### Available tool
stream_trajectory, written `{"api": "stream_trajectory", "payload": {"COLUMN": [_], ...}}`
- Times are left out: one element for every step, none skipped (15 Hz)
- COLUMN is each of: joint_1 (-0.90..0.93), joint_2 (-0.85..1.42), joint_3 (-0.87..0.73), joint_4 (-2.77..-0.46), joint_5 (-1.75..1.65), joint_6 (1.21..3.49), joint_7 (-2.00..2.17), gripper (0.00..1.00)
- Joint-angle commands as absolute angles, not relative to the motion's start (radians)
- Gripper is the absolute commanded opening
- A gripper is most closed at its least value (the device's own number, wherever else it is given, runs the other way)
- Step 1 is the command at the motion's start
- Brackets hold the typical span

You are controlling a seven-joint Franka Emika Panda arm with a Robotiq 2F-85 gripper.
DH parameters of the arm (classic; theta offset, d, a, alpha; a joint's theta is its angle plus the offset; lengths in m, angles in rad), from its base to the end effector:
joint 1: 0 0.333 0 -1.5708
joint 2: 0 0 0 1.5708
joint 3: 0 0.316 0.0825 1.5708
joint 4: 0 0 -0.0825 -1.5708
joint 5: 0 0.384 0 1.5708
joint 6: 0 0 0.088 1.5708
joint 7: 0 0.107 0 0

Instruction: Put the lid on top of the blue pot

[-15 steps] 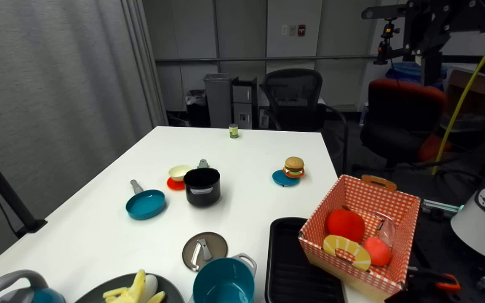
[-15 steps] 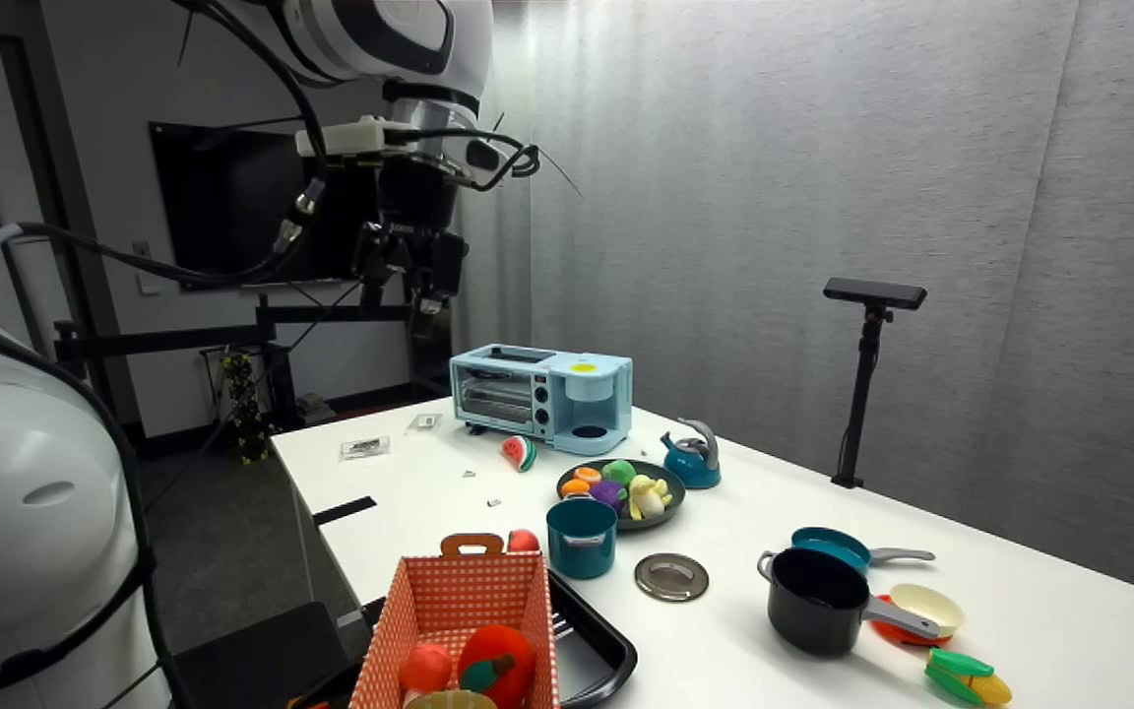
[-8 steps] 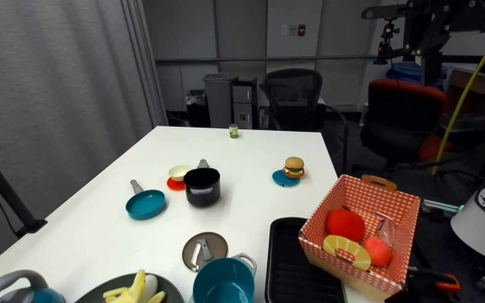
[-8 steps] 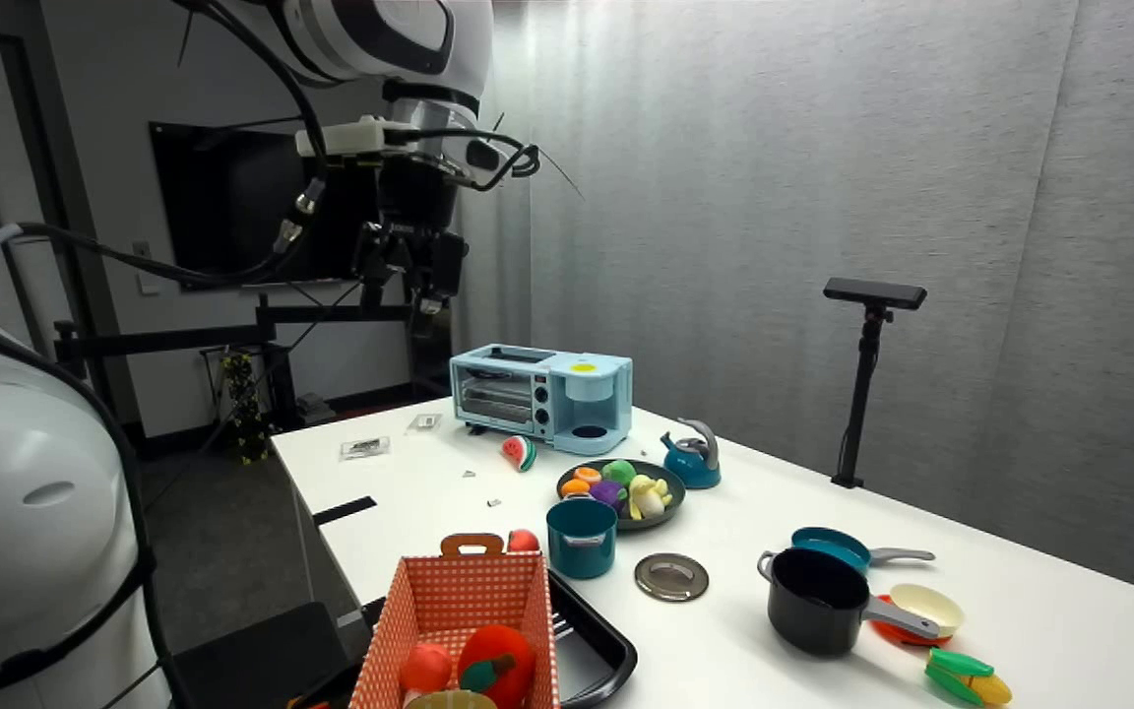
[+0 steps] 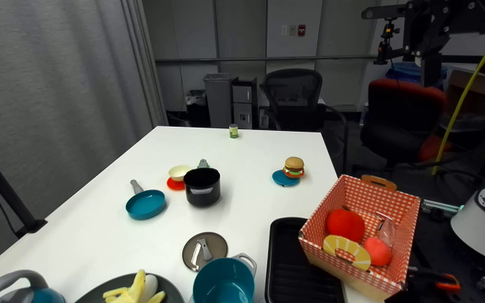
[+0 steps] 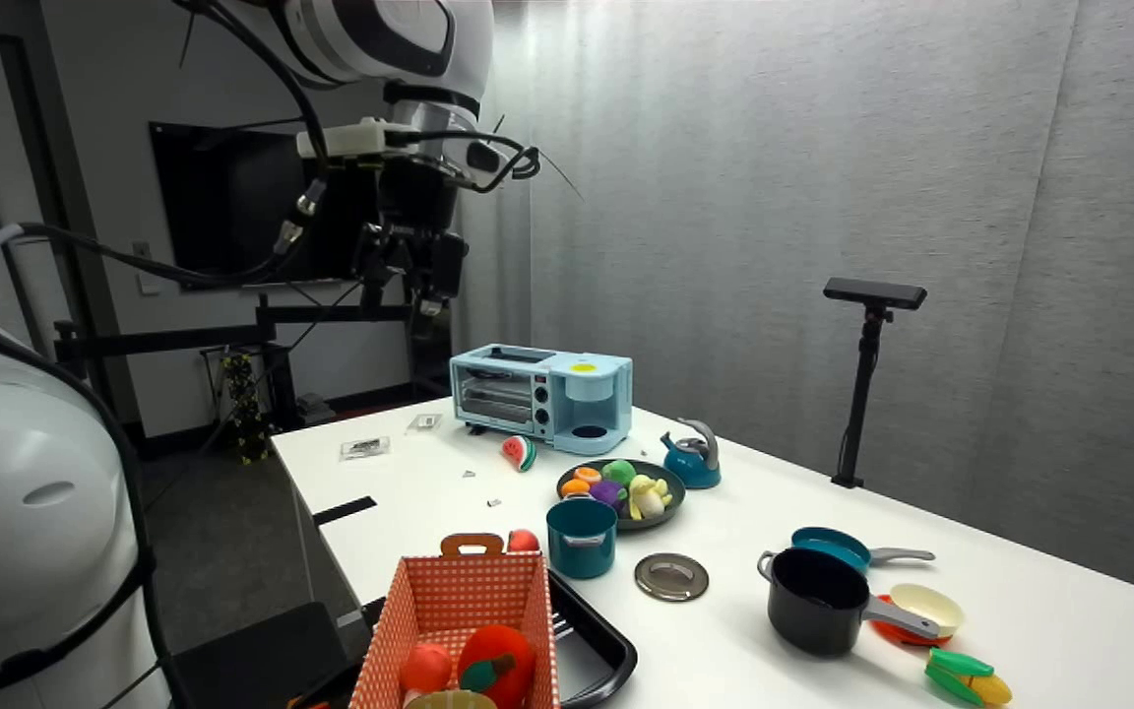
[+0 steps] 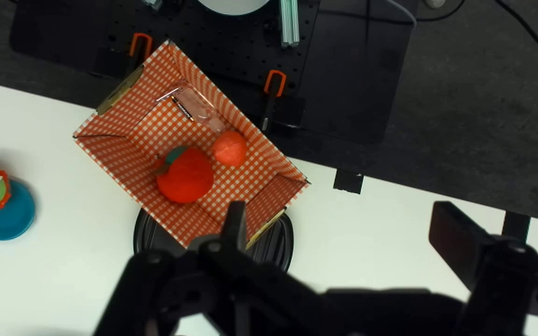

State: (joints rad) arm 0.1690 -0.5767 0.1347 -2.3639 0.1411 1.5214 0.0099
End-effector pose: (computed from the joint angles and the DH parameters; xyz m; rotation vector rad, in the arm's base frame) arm 0.3256 0.1244 0.5126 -3.0597 -0.3847 0.4279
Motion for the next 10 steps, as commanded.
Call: {"api": "stream_trajectory", "payload": {"joint_1": [0.162, 0.161, 0.161, 0.159, 0.158, 0.158, 0.157, 0.157, 0.157, 0.157], "joint_2": [-0.559, -0.551, -0.539, -0.528, -0.513, -0.497, -0.481, -0.461, -0.439, -0.418], "joint_3": [0.145, 0.146, 0.15, 0.154, 0.155, 0.154, 0.155, 0.156, 0.157, 0.157], "joint_4": [-2.354, -2.352, -2.348, -2.343, -2.337, -2.331, -2.325, -2.318, -2.31, -2.3], "joint_5": [0.139, 0.135, 0.122, 0.114, 0.103, 0.096, 0.087, 0.076, 0.066, 0.055], "joint_6": [1.527, 1.529, 1.531, 1.532, 1.532, 1.534, 1.537, 1.54, 1.544, 1.544], "joint_7": [0.014, 0.014, 0.012, 0.019, 0.02, 0.016, 0.014, 0.012, 0.01, 0.011], "gripper": [1.0, 1.0, 1.0, 1.0, 1.0, 1.0, 1.0, 1.0, 1.0, 1.0]}}
